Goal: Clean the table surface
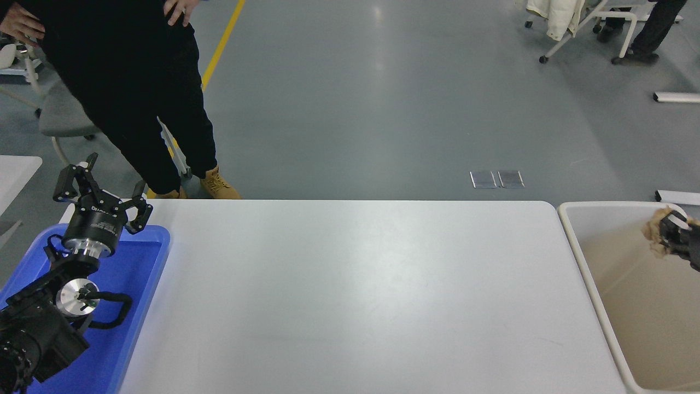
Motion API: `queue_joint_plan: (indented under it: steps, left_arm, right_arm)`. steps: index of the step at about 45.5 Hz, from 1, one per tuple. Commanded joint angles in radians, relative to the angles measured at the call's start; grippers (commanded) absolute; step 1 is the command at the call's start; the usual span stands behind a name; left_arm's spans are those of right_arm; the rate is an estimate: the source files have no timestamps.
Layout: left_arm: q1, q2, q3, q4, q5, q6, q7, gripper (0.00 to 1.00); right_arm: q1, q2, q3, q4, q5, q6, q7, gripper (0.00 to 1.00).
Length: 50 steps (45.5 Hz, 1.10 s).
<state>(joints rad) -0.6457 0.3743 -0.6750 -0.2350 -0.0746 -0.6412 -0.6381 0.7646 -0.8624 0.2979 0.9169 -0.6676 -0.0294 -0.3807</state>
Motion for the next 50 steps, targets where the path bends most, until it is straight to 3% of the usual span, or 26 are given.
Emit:
queue_joint_plan:
  steps: [1,17,30,50]
  left_arm:
    - [0.0,0.0,0.0,0.0,0.001,0.0,0.0,1.0]
    - [0.0,0.0,0.0,0.0,-0.001,0.0,0.0,1.0]
    - [0.0,0.0,0.0,0.0,-0.001,0.0,0.0,1.0]
    - [0.0,0.0,0.0,0.0,-0.001,0.0,0.0,1.0]
  right_arm:
    - [-0.088,0.177,0.001,-0.188,0.0,-0.155,0.114,0.0]
    - [-0.128,0.364,-0.049,-0.489,-0.001,-0.184,0.301,0.0]
    - [-0.128,0.49,-0.029,-0.639,0.002,-0.184,0.307,0.0]
    - [-0.128,0.499,-0.026,-0.648,0.003,-0.195,0.307,0.0]
